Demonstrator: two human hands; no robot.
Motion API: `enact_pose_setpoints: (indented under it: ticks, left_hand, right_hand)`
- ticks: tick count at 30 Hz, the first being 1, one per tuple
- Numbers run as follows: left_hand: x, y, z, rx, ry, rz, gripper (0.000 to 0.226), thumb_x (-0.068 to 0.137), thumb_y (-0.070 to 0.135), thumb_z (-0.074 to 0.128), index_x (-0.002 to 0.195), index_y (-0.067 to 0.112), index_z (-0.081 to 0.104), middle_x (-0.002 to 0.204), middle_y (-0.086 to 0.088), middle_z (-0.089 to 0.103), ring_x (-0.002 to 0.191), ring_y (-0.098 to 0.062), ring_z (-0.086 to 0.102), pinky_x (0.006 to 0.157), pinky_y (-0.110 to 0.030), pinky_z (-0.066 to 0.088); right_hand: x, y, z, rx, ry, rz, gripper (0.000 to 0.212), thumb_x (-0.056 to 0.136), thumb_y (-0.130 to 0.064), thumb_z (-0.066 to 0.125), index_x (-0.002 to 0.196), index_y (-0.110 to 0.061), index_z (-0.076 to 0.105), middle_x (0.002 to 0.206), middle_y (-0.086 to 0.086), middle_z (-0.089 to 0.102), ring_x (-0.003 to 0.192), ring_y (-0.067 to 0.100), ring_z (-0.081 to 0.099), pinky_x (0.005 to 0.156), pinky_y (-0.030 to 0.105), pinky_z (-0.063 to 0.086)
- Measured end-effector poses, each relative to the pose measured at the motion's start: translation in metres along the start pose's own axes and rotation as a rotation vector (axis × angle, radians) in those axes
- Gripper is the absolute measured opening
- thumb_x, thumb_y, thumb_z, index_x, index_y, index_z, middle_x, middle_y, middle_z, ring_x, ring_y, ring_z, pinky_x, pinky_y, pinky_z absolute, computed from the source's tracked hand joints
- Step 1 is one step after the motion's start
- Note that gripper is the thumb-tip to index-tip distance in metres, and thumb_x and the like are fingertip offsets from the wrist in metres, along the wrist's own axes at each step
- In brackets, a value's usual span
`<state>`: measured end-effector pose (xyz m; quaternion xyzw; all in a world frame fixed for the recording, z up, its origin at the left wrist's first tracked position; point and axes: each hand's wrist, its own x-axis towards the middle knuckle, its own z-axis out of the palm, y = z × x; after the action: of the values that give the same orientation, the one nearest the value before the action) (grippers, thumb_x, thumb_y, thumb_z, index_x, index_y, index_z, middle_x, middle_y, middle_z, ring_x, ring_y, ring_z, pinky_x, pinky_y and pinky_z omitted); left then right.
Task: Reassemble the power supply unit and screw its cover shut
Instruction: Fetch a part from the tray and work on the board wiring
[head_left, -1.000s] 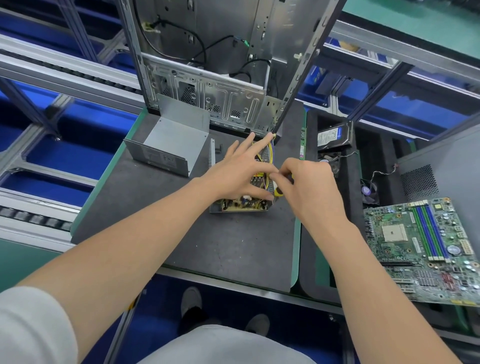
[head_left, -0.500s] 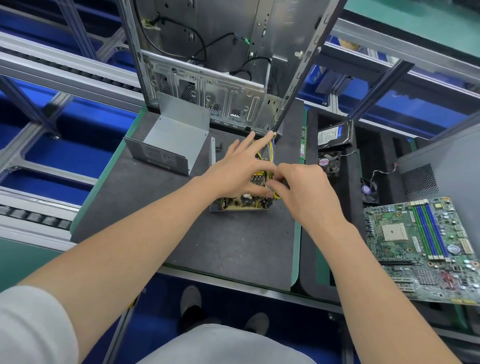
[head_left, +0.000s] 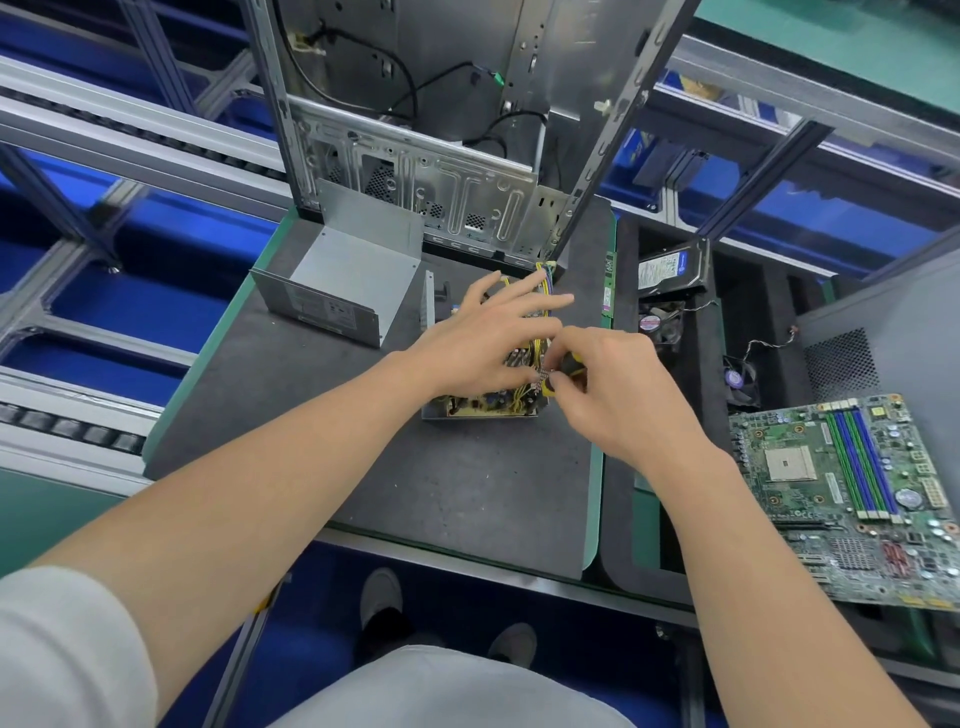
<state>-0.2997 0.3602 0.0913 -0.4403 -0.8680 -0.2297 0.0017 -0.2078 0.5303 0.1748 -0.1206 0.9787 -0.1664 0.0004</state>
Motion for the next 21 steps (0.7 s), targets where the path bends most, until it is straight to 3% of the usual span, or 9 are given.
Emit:
enact_pose_setpoints:
  ticks: [4, 8, 14, 18, 21]
  left_hand:
    - [-0.0011, 0.0014, -0.0001, -0.008, 0.010, -0.003, 0.023, 0.091, 0.038, 0.063, 0.111, 0.033, 0.054, 0.166, 0.006, 0.030, 0.160, -0.023, 0.004, 0.123, -0.063, 0.008]
    - [-0.0005, 0.0042, 0.0018, 0.104, -0.005, -0.007, 0.042, 0.082, 0.058, 0.064, 0.110, 0.029, 0.052, 0.165, 0.004, 0.029, 0.159, -0.024, 0.003, 0.124, -0.060, 0.008]
    - [-0.0015, 0.0039, -0.0002, 0.054, -0.028, -0.024, 0.026, 0.085, 0.035, 0.068, 0.110, 0.032, 0.068, 0.165, 0.003, 0.028, 0.159, -0.023, -0.002, 0.122, -0.065, 0.008]
    - [-0.0008, 0.0056, -0.0027, 0.003, -0.073, -0.036, 0.017, 0.084, 0.026, 0.069, 0.089, 0.042, 0.073, 0.167, 0.002, 0.026, 0.159, -0.023, -0.005, 0.122, -0.065, 0.007]
    - [0.0005, 0.0072, -0.0024, 0.000, -0.085, -0.042, 0.017, 0.081, 0.025, 0.069, 0.082, 0.042, 0.073, 0.167, -0.001, 0.026, 0.159, -0.026, -0.006, 0.122, -0.065, 0.008]
  right_hand:
    - [-0.0016, -0.0011, 0.0017, -0.045, -0.005, -0.016, 0.011, 0.089, -0.010, 0.067, 0.099, -0.013, 0.071, 0.085, -0.003, 0.063, 0.083, 0.024, 0.061, 0.075, 0.033, 0.043]
    - [-0.0061, -0.0009, 0.0034, -0.046, -0.008, -0.041, 0.013, 0.086, -0.006, 0.067, 0.096, -0.013, 0.070, 0.089, 0.000, 0.068, 0.083, 0.024, 0.060, 0.073, 0.032, 0.040]
    - [-0.0088, 0.0021, 0.0024, -0.010, -0.027, -0.045, 0.020, 0.084, 0.001, 0.064, 0.096, -0.013, 0.071, 0.096, 0.001, 0.072, 0.083, 0.022, 0.059, 0.081, 0.038, 0.048]
    - [-0.0076, 0.0033, 0.0023, -0.007, -0.032, -0.040, 0.020, 0.084, 0.001, 0.065, 0.095, -0.014, 0.072, 0.088, -0.006, 0.064, 0.077, 0.015, 0.050, 0.075, 0.031, 0.041]
    - [-0.0065, 0.0018, 0.0002, -0.003, -0.036, -0.037, 0.019, 0.084, 0.000, 0.065, 0.094, -0.015, 0.072, 0.087, -0.007, 0.062, 0.077, 0.015, 0.050, 0.077, 0.033, 0.043]
